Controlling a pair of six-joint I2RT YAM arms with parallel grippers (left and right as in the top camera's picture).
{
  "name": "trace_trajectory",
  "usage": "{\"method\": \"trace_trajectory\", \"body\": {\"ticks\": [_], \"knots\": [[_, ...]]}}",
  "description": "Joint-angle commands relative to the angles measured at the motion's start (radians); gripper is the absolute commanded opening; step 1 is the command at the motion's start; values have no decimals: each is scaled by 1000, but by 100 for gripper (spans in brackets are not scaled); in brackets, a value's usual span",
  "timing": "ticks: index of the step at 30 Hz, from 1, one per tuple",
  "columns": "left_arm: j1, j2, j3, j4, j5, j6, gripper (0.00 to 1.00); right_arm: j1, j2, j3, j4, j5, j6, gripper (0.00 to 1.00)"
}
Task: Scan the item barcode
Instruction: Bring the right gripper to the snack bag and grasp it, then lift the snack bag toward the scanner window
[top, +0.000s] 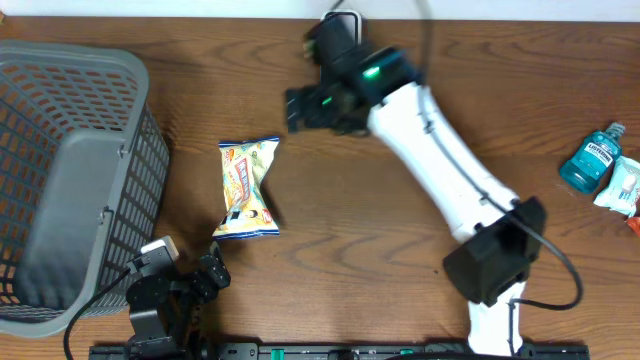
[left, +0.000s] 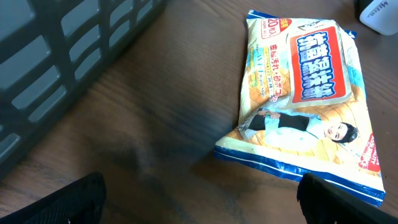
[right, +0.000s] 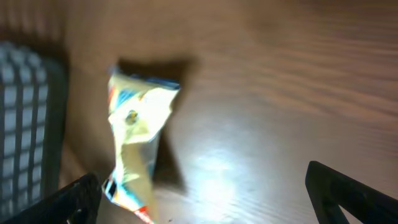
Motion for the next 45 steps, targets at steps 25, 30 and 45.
{"method": "trace_trajectory", "body": {"ticks": [25, 30, 45], "knots": [[2, -6, 9, -3, -5, 9, 98, 275, 333, 48, -28, 151, 91, 1], [2, -6, 8, -3, -5, 9, 98, 196, 231, 84, -203, -84, 101, 3], [2, -6, 8, -3, -6, 9, 98, -2, 115, 76, -559, -722, 336, 2]]}}
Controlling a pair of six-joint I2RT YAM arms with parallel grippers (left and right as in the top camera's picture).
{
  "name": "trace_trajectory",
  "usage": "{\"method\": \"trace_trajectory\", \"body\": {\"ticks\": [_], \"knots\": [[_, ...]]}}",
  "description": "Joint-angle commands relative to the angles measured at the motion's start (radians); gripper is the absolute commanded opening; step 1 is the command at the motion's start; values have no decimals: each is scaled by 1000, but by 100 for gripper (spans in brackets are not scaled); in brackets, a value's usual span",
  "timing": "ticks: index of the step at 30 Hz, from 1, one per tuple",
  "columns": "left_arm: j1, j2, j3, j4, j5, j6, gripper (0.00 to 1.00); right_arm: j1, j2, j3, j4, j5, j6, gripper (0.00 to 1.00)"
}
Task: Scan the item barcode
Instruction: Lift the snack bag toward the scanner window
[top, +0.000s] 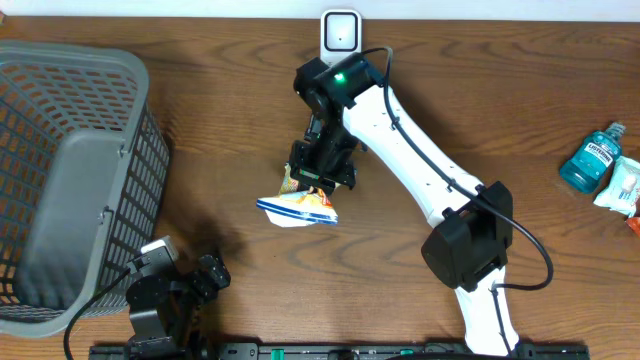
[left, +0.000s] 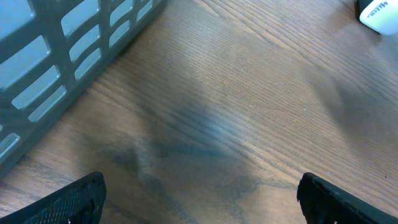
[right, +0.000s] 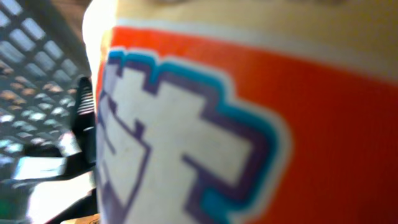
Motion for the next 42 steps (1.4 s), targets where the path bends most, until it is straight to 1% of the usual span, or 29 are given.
{"method": "trace_trajectory", "body": {"ticks": [1, 5, 8, 10, 12, 15, 17, 21, 24, 25, 26, 29, 30, 31, 32, 35, 36, 37, 41, 42], "knots": [[2, -6, 8, -3, -5, 9, 98, -19, -4, 5, -4, -172, 145, 1], [2, -6, 9, -3, -6, 9, 98, -39, -4, 5, -4, -212, 307, 2], [2, -6, 9, -3, -5, 9, 98, -67, -4, 5, -3, -255, 413, 7], [2, -6, 9, -3, -5, 9, 98, -88, -4, 5, 3, -283, 457, 8], [2, -6, 9, -3, -5, 9, 98, -108, -4, 5, 6, -314, 480, 7], [2, -6, 8, -3, -5, 9, 98, -147, -4, 5, 9, -382, 482, 2], [2, -6, 9, -3, -5, 9, 98, -170, -4, 5, 13, -408, 483, 2], [2, -6, 9, -3, -5, 9, 98, -204, -4, 5, 51, -408, 529, 2], [2, -6, 9, -3, -5, 9, 98, -219, -4, 5, 92, -379, 524, 1], [2, -6, 8, -3, -5, 9, 98, -221, -4, 5, 95, -363, 500, 1], [2, -6, 9, -3, -5, 9, 98, -223, -4, 5, 100, -339, 436, 1], [2, -6, 8, -3, -5, 9, 98, -222, -4, 5, 117, -220, 196, 1], [2, -6, 8, -3, -5, 9, 98, -216, -4, 5, 117, -131, 89, 1], [2, -6, 8, -3, -5, 9, 98, -206, -4, 5, 121, -4, 11, 2], [2, -6, 8, -3, -5, 9, 98, -198, -4, 5, 122, 78, -19, 1], [2, -6, 8, -3, -5, 9, 98, -142, -4, -11, 134, 432, -55, 3], [2, -6, 8, -3, -5, 9, 98, -123, -4, -18, 154, 480, -105, 4], [2, -6, 9, -3, -5, 9, 98, -103, -4, -29, 184, 509, -178, 1], [2, -6, 8, -3, -5, 9, 98, -18, -4, -93, 307, 480, -563, 1], [2, -6, 8, -3, -5, 9, 98, 0, -4, -113, 327, 478, -639, 1]]}}
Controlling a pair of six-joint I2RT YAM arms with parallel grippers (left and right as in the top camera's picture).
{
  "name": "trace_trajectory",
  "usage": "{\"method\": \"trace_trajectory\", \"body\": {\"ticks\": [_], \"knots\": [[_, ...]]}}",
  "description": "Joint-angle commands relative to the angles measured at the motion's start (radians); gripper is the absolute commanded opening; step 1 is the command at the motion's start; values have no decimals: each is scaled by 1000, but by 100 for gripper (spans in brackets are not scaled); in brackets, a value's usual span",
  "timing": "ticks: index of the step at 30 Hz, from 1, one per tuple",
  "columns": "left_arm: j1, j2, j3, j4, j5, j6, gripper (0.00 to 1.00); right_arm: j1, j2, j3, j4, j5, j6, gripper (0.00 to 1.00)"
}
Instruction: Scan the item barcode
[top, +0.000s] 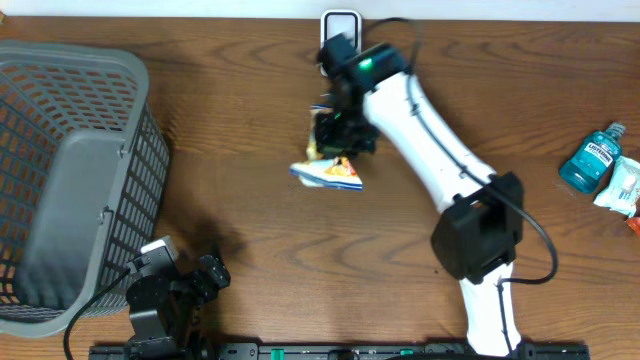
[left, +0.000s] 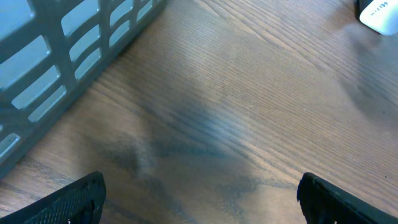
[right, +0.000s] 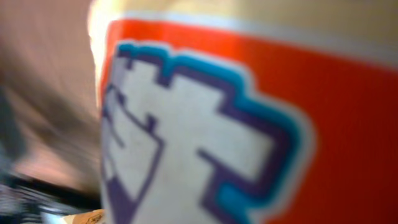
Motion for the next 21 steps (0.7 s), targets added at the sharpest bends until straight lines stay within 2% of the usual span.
{"method": "trace_trajectory", "body": {"ticks": [1, 8, 14, 18, 20, 21], "knots": [[2, -6, 8, -3, -5, 9, 98, 71, -5, -61, 39, 73, -410, 1], [2, -6, 8, -3, -5, 9, 98, 79, -5, -221, 113, 66, -686, 1], [2, -6, 8, -3, -5, 9, 98, 47, -5, -312, 118, -72, -1032, 1], [2, -6, 8, -3, -5, 9, 98, 46, -5, -327, 153, -45, -1105, 1], [2, -6, 9, -3, -5, 9, 98, 46, -5, -327, 187, 3, -1097, 1], [2, -6, 8, -3, -5, 9, 98, 46, -5, -327, 199, 23, -1082, 9]]}}
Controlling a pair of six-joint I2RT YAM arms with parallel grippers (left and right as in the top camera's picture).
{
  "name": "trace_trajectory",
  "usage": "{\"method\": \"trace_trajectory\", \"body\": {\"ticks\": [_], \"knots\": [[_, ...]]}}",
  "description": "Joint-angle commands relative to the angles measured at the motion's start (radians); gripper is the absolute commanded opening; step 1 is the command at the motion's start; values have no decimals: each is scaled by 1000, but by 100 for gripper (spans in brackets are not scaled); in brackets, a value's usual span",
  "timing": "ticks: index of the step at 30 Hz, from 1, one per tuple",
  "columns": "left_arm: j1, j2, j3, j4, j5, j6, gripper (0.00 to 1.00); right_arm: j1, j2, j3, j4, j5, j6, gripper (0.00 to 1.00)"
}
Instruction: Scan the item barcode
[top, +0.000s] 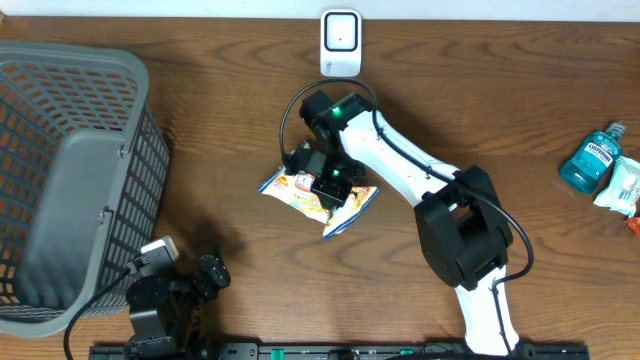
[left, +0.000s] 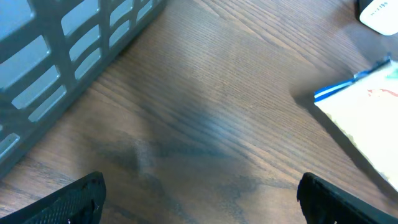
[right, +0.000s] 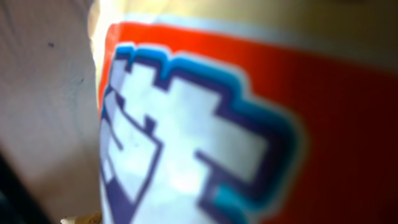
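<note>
The item is a yellow snack packet (top: 352, 206) with an orange label and blue ends. My right gripper (top: 326, 181) is shut on it over the table's middle, below the white barcode scanner (top: 341, 40) at the far edge. In the right wrist view the blurred label (right: 217, 124) fills the frame and hides the fingers. My left gripper (left: 199, 205) rests open at the near left, with nothing between its fingers. Its view catches the packet's pale underside (left: 367, 106) and a corner of the scanner (left: 378, 12).
A large grey basket (top: 75, 55) takes up the left side, its wall close to the left gripper (top: 175, 290). A blue mouthwash bottle (top: 592, 157) and a small packet (top: 620, 185) lie at the right edge.
My right gripper has moved the packet away from the scanner, nearer and slightly left, and it is turned flatter. The packet's edge has come into the left wrist view. The left arm has not moved.
The packet first lay on the table beside the basket, with my right gripper empty up near the scanner. Then the right gripper held it raised over mid-table. It was then close below the scanner, and now sits back over mid-table, still held.
</note>
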Motion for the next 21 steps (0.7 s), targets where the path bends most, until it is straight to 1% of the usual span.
{"method": "trace_trajectory", "body": {"ticks": [1, 2, 3, 4, 7, 8, 12, 16, 19, 21], "knots": [[2, -6, 8, -3, -6, 9, 98, 1, -6, -4, 31, 48, -77, 49], [2, -6, 9, -3, -5, 9, 98, 1, -6, -4, 46, 69, -77, 99], [2, -6, 9, -3, -5, 9, 98, 1, -6, -4, 57, 93, -77, 99], [2, -6, 8, -3, -5, 9, 98, 3, -7, 3, 66, 171, -48, 99], [2, -6, 8, -3, -5, 9, 98, 14, -15, 42, 47, 332, 61, 99], [2, -6, 9, -3, -5, 9, 98, 20, -24, 60, 43, 354, 95, 99], [2, -6, 8, -3, -5, 9, 98, 48, -102, 112, 46, 342, 175, 99], [2, -6, 9, -3, -5, 9, 98, 91, -180, 114, 80, 279, 261, 99], [2, -6, 9, -3, -5, 9, 98, 131, -186, 113, 94, 238, 304, 99], [2, -6, 9, -3, -5, 9, 98, 150, -176, 93, 103, 197, 308, 99]]}}
